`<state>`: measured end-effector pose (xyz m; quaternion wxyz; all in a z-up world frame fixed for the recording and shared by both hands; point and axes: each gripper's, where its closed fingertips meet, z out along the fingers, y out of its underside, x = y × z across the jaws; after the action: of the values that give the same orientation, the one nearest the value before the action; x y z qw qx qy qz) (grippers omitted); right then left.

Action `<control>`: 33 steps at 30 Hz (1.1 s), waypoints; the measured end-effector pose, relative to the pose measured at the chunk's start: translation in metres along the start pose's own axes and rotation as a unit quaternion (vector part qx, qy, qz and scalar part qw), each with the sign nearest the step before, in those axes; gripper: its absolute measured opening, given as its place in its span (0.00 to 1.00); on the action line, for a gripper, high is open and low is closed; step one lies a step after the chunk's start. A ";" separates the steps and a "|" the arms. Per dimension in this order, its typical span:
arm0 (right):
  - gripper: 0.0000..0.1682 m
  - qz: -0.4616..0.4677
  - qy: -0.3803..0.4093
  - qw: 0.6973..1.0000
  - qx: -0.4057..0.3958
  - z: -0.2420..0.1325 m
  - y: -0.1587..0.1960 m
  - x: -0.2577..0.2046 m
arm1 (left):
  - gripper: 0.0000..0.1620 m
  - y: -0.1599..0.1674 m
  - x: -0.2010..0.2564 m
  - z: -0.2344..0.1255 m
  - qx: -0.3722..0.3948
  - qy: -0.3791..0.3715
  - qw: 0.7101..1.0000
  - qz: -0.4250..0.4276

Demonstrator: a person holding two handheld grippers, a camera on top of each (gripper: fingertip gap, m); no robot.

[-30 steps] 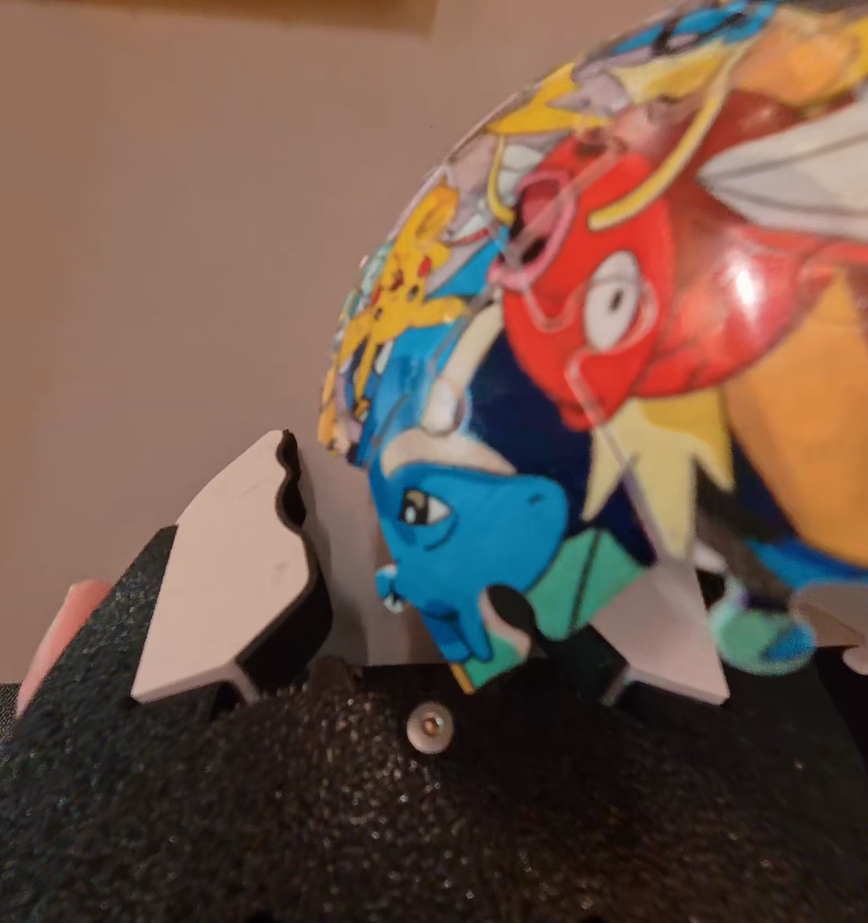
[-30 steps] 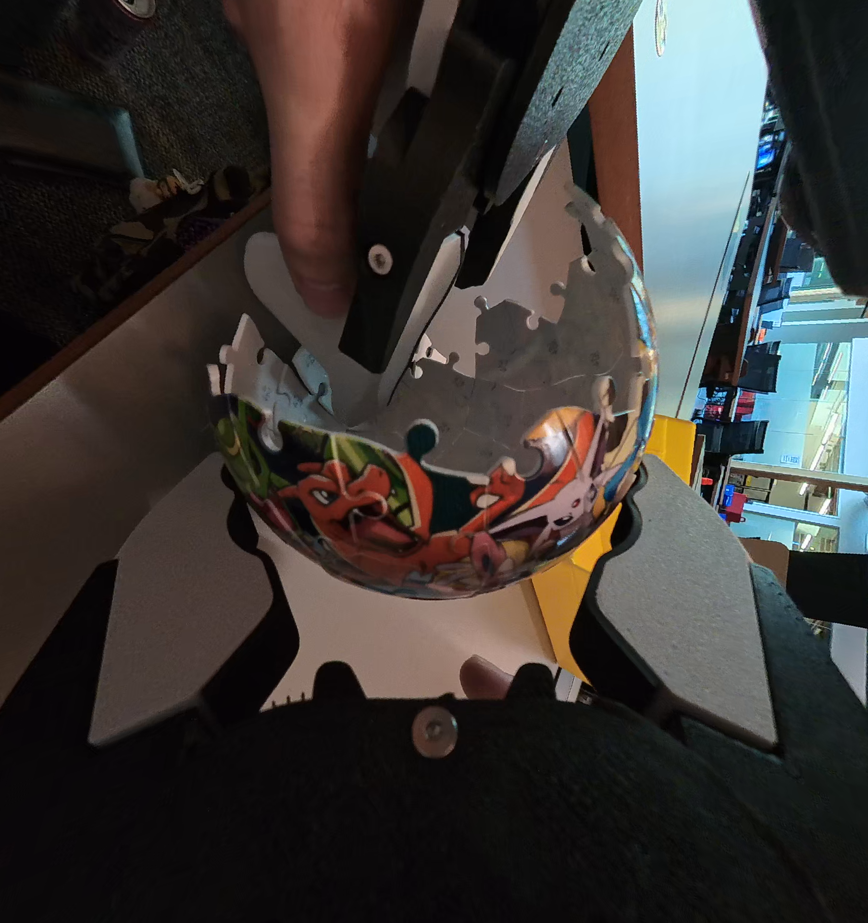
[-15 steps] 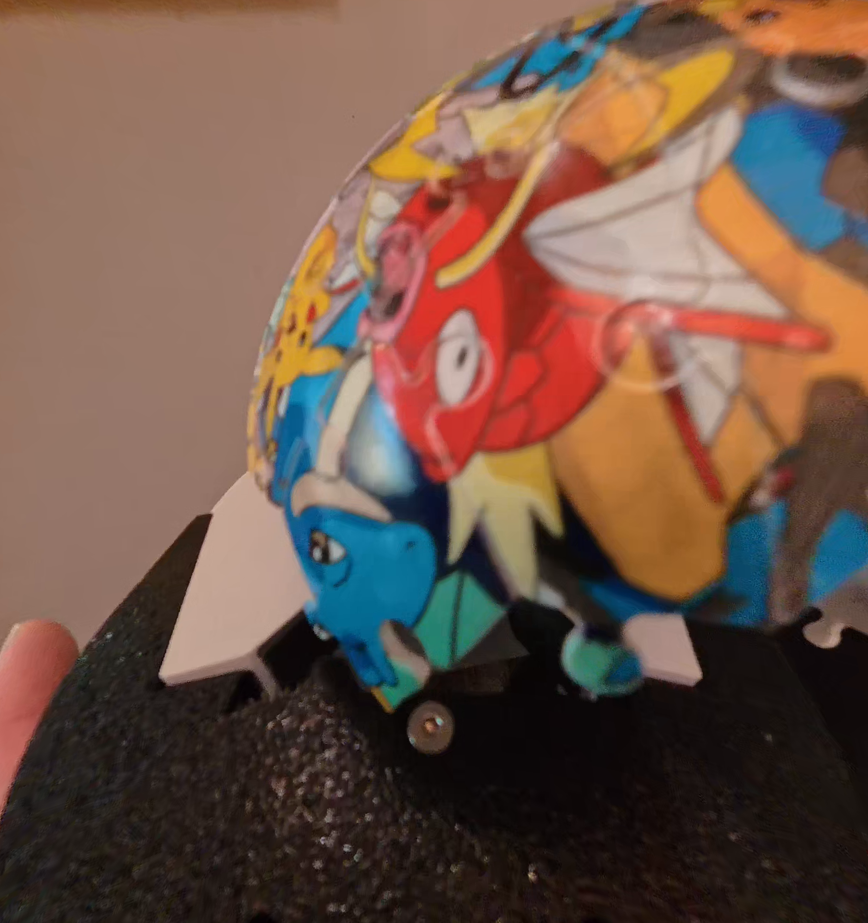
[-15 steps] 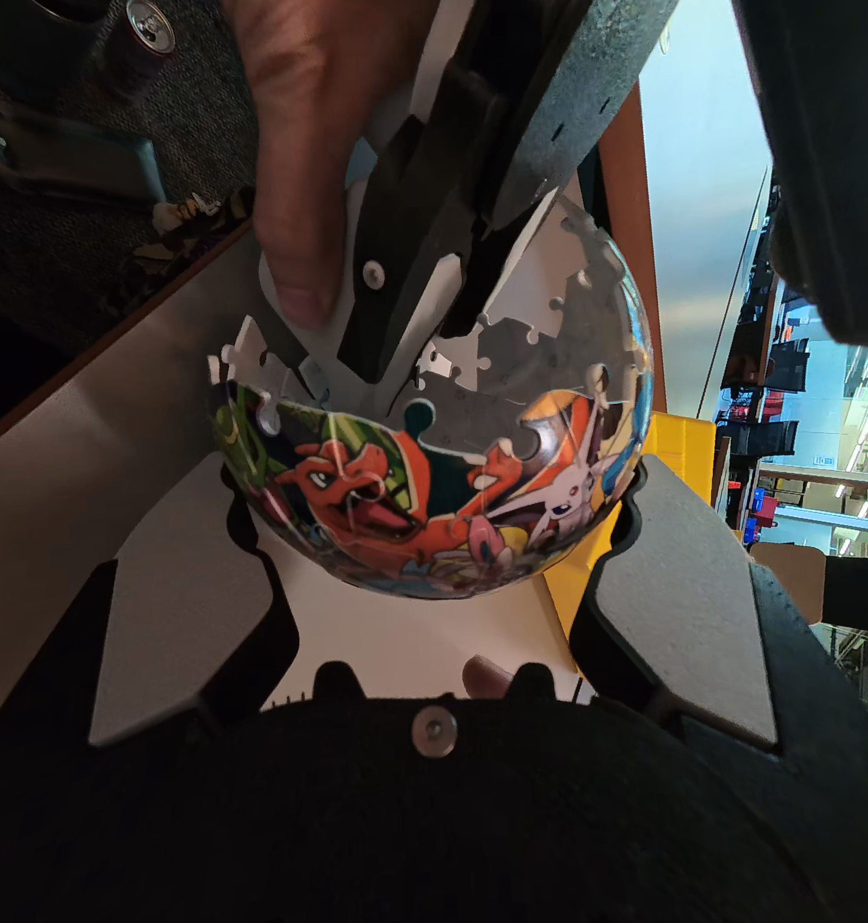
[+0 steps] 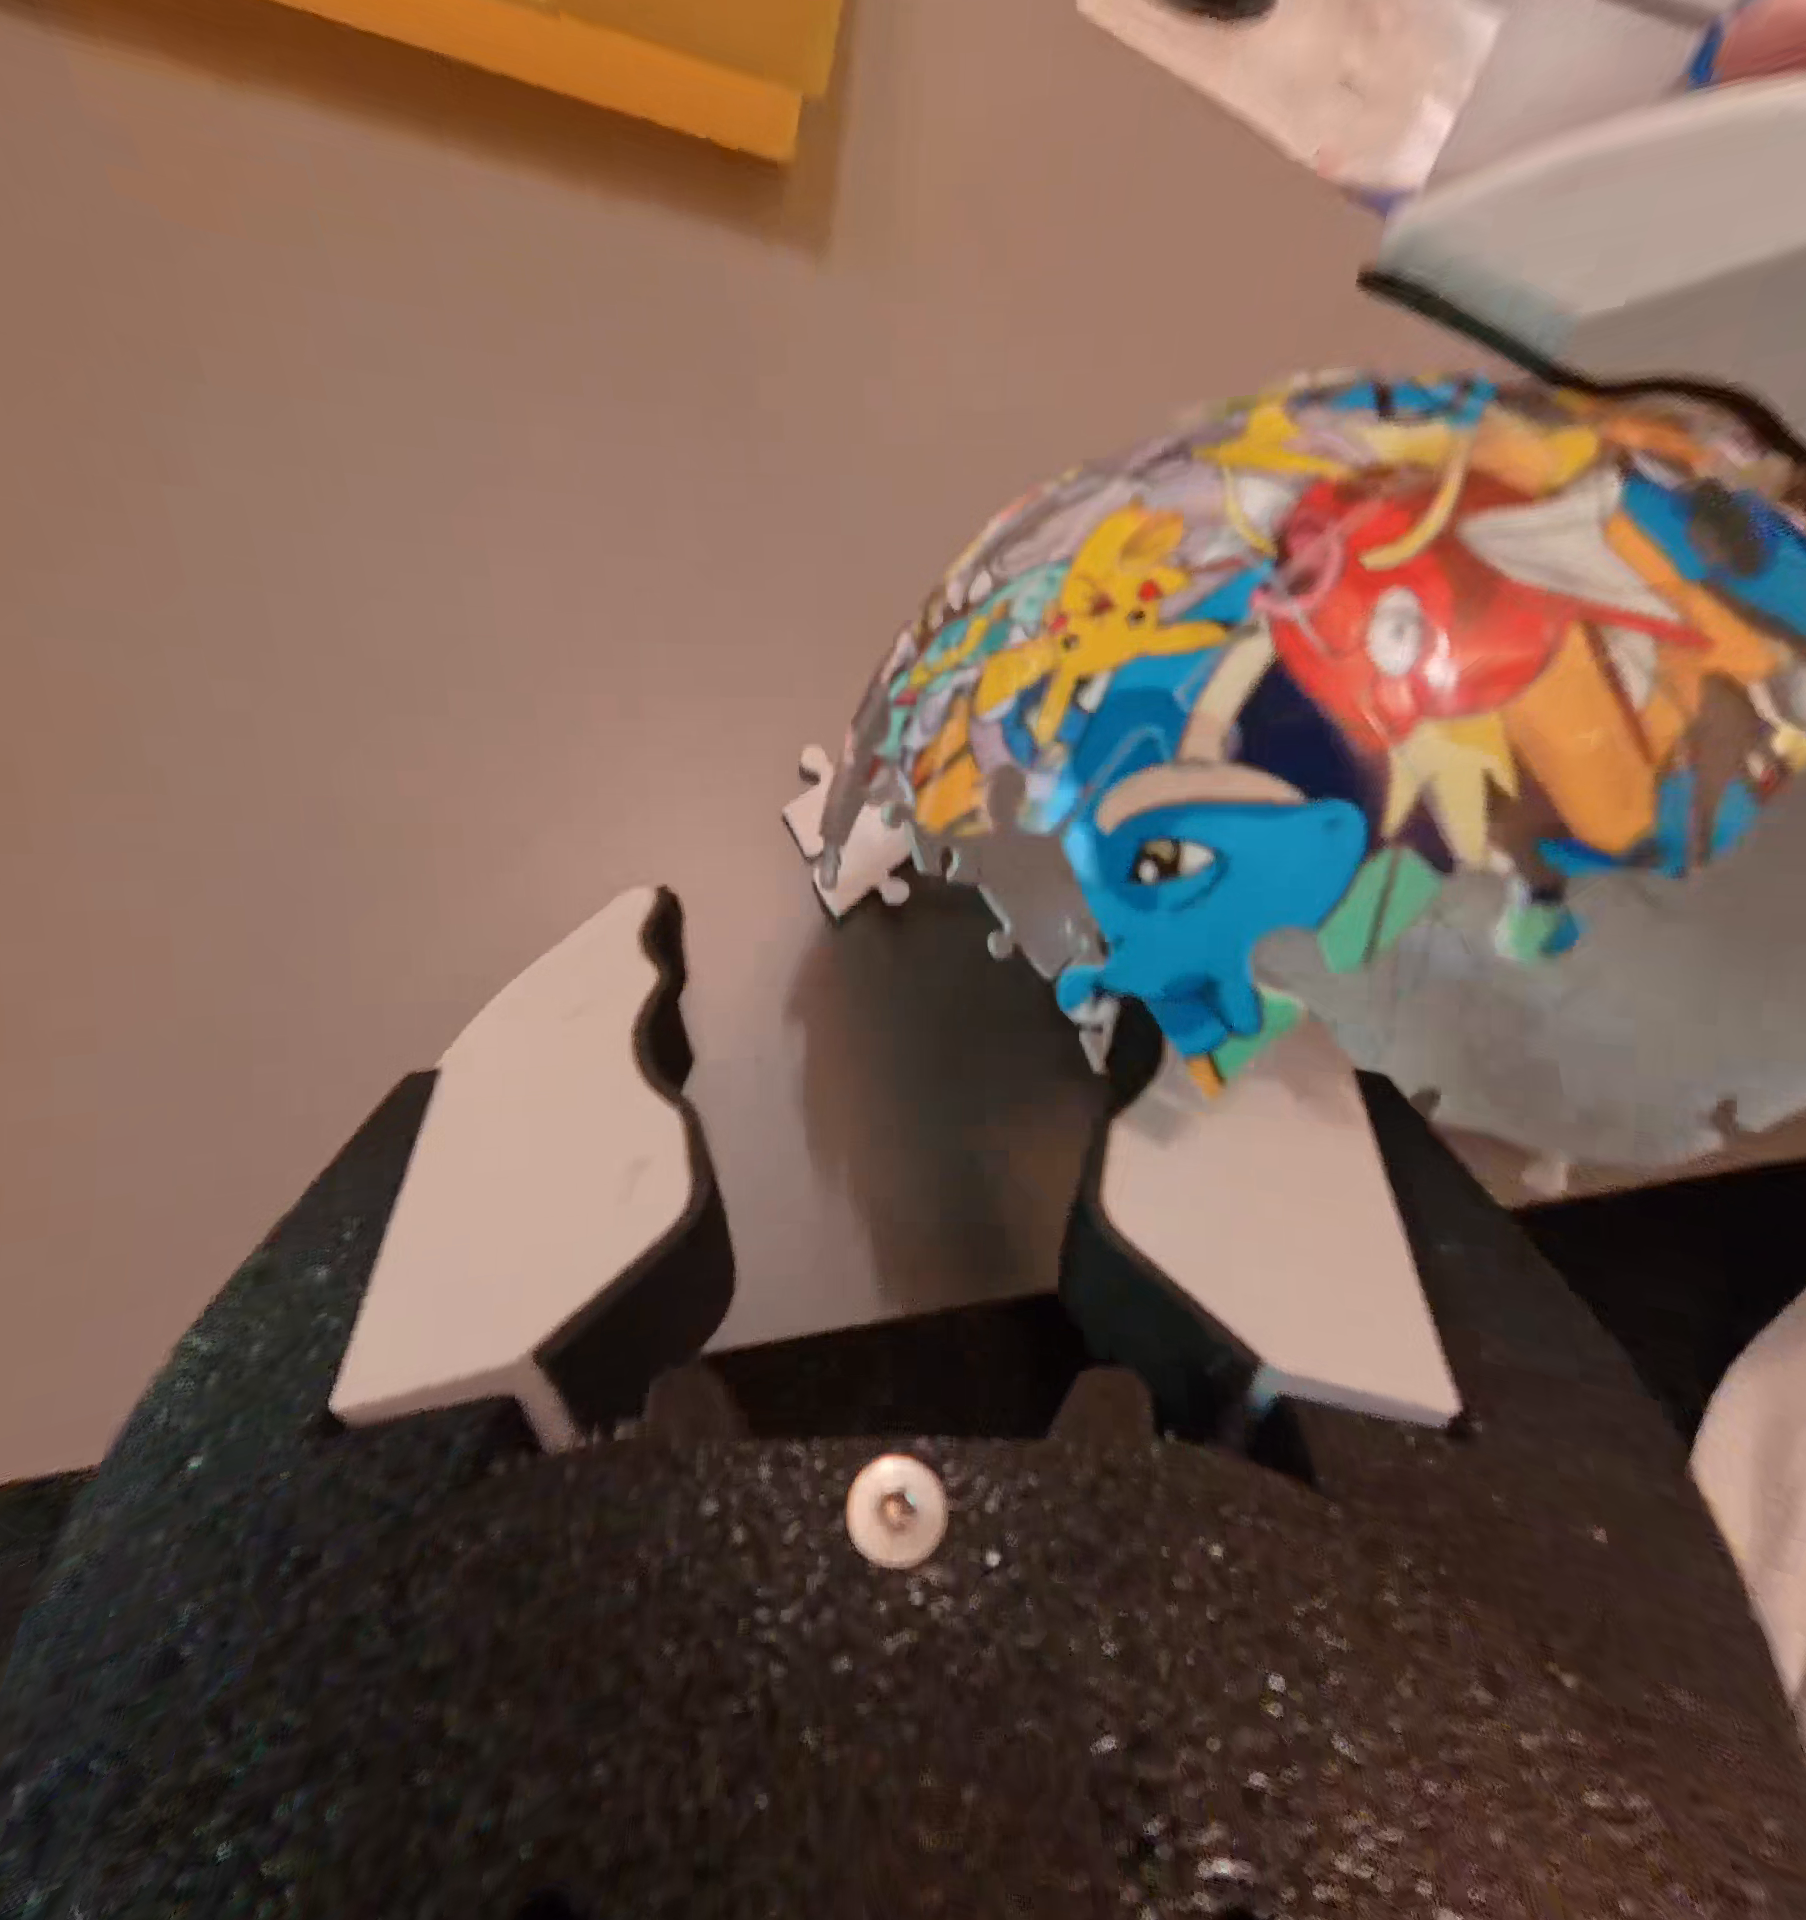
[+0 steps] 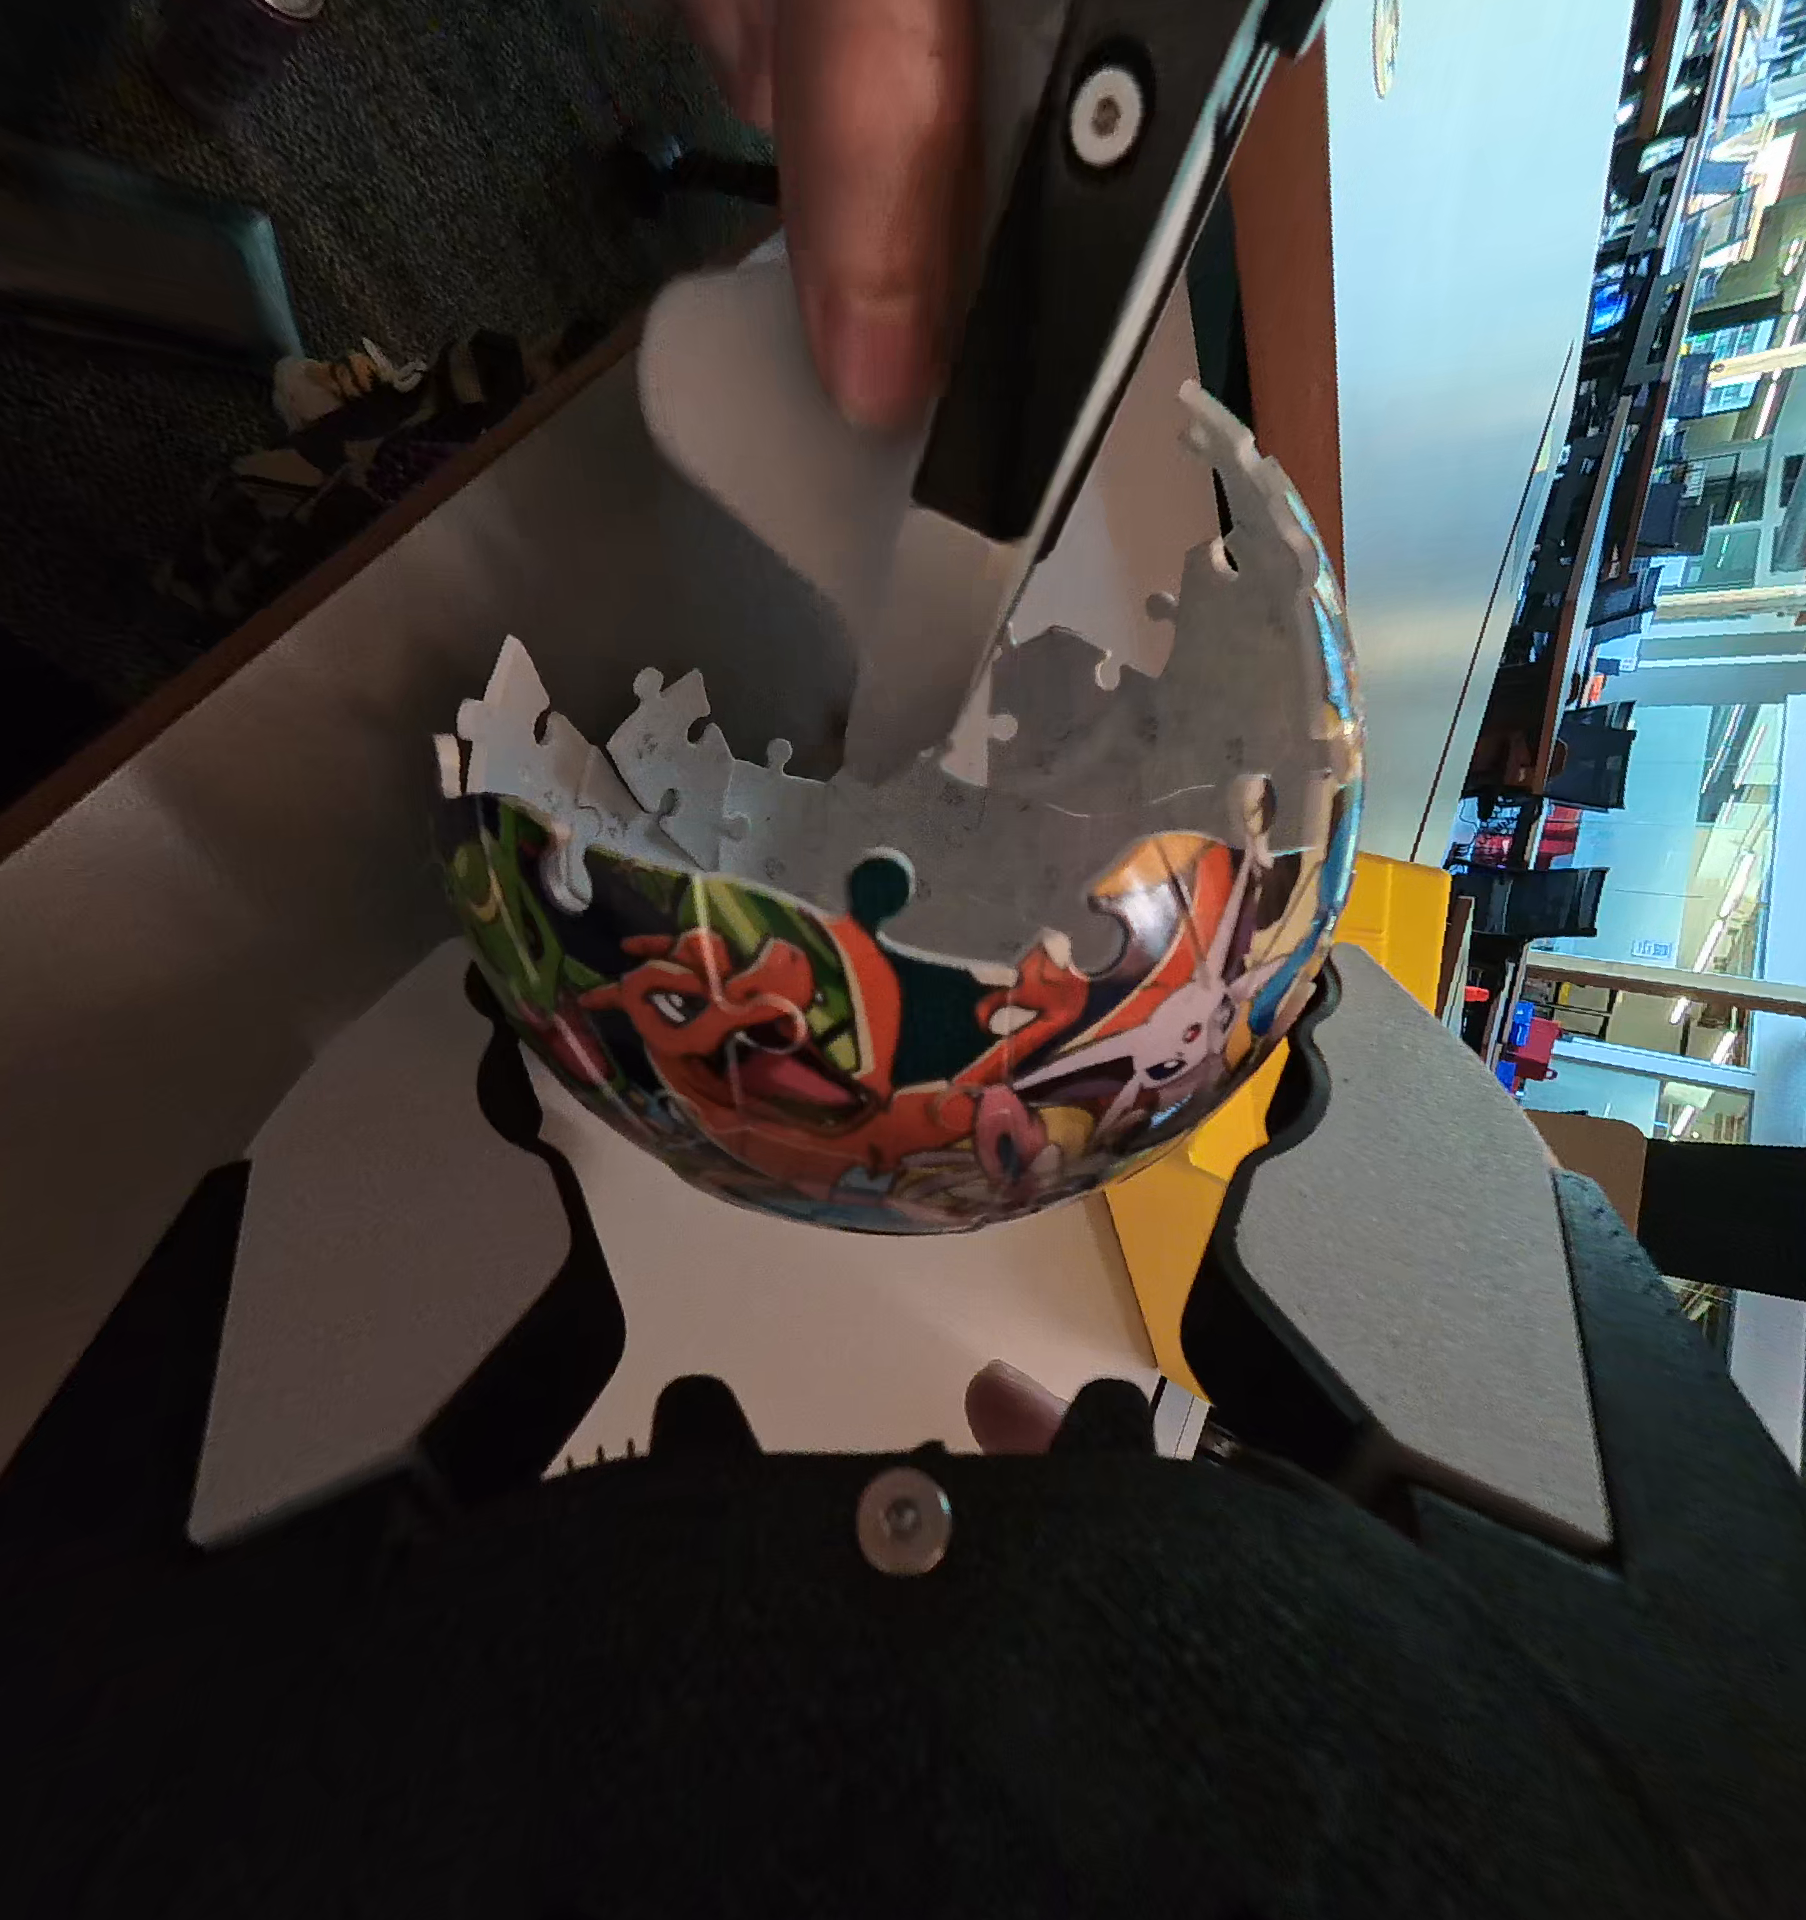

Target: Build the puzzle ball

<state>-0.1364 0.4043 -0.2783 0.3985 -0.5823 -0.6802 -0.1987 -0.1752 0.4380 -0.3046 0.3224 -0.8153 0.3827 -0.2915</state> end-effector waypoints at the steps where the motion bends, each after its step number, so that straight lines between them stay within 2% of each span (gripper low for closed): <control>1: 0.82 0.000 0.000 1.000 0.000 0.000 0.000 0.000 | 0.46 0.003 -0.001 -0.002 -0.013 -0.006 1.000 0.005; 3: 0.81 0.001 0.001 1.000 -0.001 0.000 0.000 0.001 | 0.36 0.008 0.002 -0.006 -0.035 0.006 0.999 0.016; 5: 0.81 0.000 0.002 1.000 -0.002 0.000 0.000 0.002 | 0.26 0.012 0.017 -0.011 -0.044 0.055 0.997 0.039; 8: 0.80 0.001 0.003 1.000 0.001 0.001 -0.002 0.002 | 0.01 0.014 0.030 -0.014 -0.034 0.101 0.991 0.085; 19: 0.81 0.002 0.002 1.000 0.026 0.003 -0.009 0.002 | 0.00 0.016 0.033 0.017 -0.031 0.013 0.961 0.275; 25: 0.81 0.027 0.003 0.998 0.050 0.003 -0.008 0.003 | 0.00 0.015 0.031 0.022 -0.028 0.007 0.960 0.278; 33: 0.81 0.051 0.006 0.993 0.104 0.004 -0.011 0.004 | 0.00 0.018 0.031 0.026 -0.068 0.036 0.963 0.258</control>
<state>-0.1480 0.4077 -0.2757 0.4710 -0.5704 -0.6640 -0.1094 -0.1478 0.4116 -0.3269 0.3166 -0.6980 0.6102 -0.2008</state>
